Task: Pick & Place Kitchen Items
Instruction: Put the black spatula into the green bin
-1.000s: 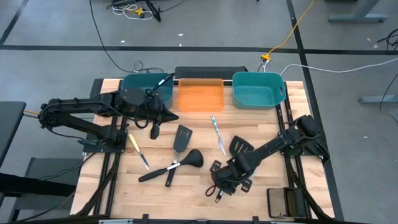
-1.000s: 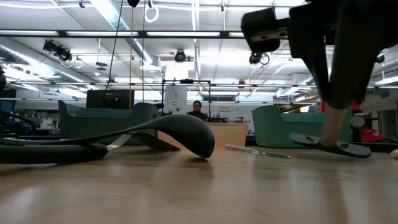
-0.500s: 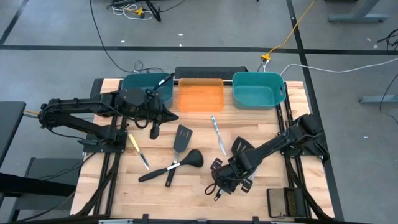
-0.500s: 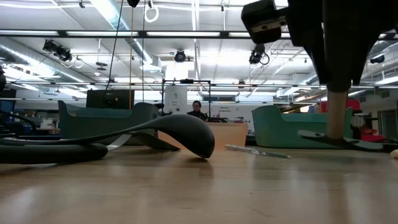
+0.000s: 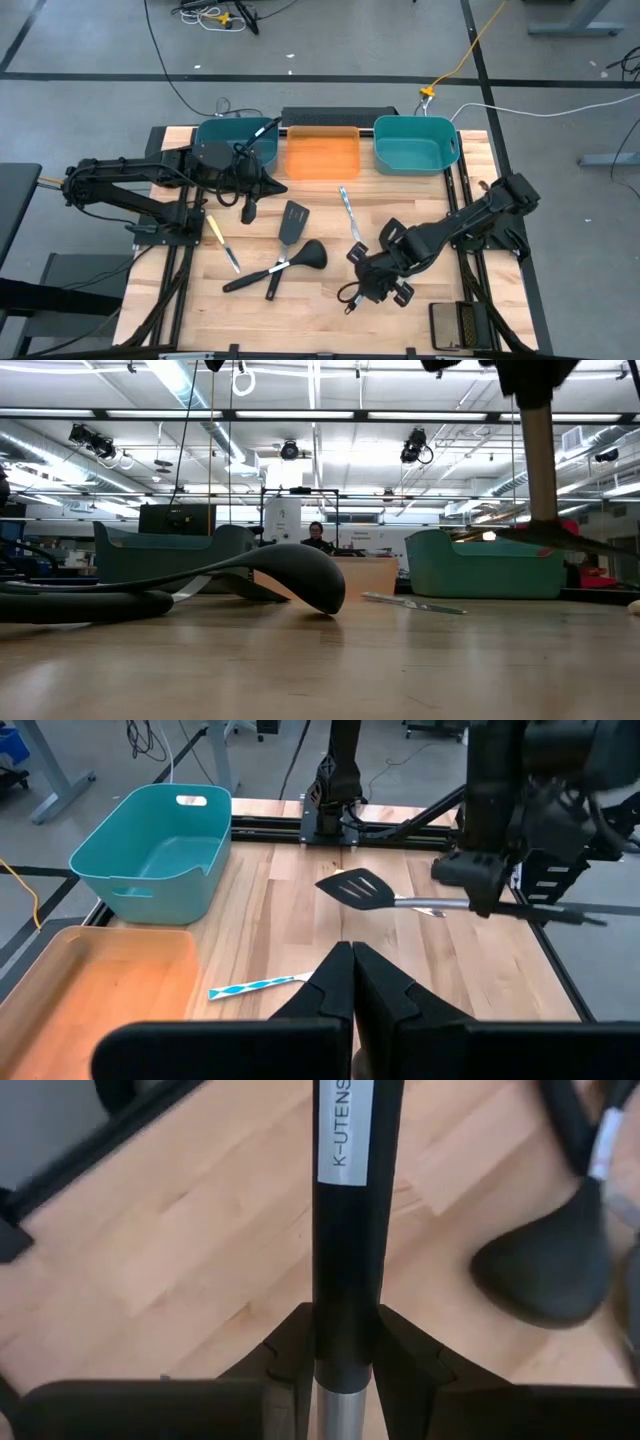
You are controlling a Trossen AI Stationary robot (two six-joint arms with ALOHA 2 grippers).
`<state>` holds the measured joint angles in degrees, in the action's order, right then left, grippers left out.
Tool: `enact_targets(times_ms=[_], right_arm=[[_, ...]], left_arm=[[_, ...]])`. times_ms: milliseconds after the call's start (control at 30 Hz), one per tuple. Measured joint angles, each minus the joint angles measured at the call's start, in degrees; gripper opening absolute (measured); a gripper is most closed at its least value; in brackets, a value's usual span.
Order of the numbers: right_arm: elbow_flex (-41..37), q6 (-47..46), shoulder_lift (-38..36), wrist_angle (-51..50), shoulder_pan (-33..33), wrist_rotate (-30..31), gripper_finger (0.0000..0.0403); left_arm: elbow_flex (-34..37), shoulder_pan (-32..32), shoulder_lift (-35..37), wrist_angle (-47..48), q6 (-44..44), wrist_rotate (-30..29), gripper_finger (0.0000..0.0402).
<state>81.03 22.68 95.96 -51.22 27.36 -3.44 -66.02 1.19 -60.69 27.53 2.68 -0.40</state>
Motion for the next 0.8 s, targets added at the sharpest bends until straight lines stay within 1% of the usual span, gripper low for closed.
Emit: enact_targets(times_ms=[300,400,500,800], right_arm=[[0.0,-3.9,-4.8,0.0,-0.4,4.0,0.0084],[0.0,-6.8,-5.7,0.1,-1.3,5.0,0.0084],[0.0,-8.7,-6.4,0.2,-2.3,6.1,0.0084],[0.0,-9.1,-10.3,2.4,-6.6,8.3,0.0084]], left_arm=[[0.0,0.0,0.0,-0.8,1.4,-0.2,0.0004],[0.0,0.0,0.2,-1.0,1.0,-2.5,0.0003],[0.0,-0.3,1.1,-1.5,0.7,-4.5,0.0003],[-0.1,-0.7,6.0,-1.8,0.1,-5.8,0.0002]])
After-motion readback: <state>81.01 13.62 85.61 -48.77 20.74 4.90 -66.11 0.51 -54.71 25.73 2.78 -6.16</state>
